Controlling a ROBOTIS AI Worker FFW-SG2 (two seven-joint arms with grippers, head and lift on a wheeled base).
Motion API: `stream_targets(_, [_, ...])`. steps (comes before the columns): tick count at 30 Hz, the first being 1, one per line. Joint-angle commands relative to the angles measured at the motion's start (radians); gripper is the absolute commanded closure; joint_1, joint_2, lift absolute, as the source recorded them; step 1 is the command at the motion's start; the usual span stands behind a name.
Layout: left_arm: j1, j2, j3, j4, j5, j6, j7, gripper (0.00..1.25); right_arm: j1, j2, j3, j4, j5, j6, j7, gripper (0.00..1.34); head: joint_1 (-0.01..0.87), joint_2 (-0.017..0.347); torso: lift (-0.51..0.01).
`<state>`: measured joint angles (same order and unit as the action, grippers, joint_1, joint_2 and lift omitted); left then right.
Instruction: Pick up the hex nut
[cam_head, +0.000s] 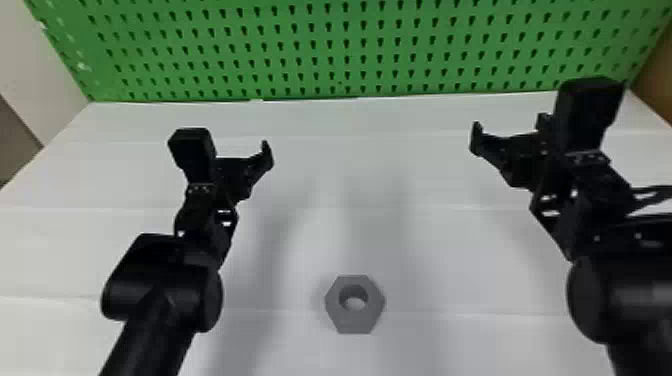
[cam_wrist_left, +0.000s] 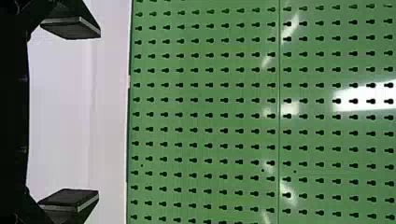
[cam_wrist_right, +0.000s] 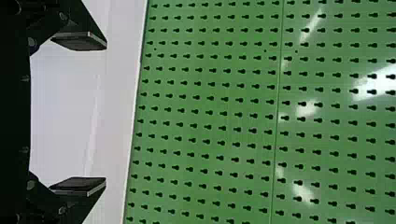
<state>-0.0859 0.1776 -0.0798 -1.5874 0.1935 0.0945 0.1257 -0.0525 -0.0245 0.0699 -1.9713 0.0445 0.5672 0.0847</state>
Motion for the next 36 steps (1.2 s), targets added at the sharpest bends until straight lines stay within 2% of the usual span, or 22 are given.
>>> stream_targets(1, [0.000, 0.000, 0.002, 0.001, -0.002, -0.001, 0.000, 0.08, -0.035, -0.005, 0.005, -0.054, 0.012, 0.149, 0.029, 0.25, 0.785, 0.149, -0.082])
stream_targets(13, [-0.005, 0.000, 0.005, 0.001, -0.005, -0.001, 0.000, 0.08, -0.130, -0.018, 0.022, -0.124, 0.028, 0.493, 0.112, 0.26, 0.785, 0.149, -0.082])
stream_targets(16, [-0.006, 0.000, 0.002, 0.000, -0.005, -0.001, 0.000, 0.08, -0.155, -0.020, 0.033, -0.135, 0.054, 0.568, 0.144, 0.26, 0.785, 0.149, -0.082])
stream_targets(25, [-0.006, 0.000, 0.005, 0.000, -0.008, 0.001, 0.000, 0.08, -0.222, -0.035, 0.077, -0.150, 0.066, 0.752, 0.175, 0.26, 0.785, 0.149, -0.082])
stream_targets(36, [-0.015, 0.000, 0.005, 0.003, -0.019, 0.001, 0.000, 0.08, -0.303, -0.041, 0.130, -0.146, 0.058, 0.987, 0.199, 0.26, 0.785, 0.149, -0.082])
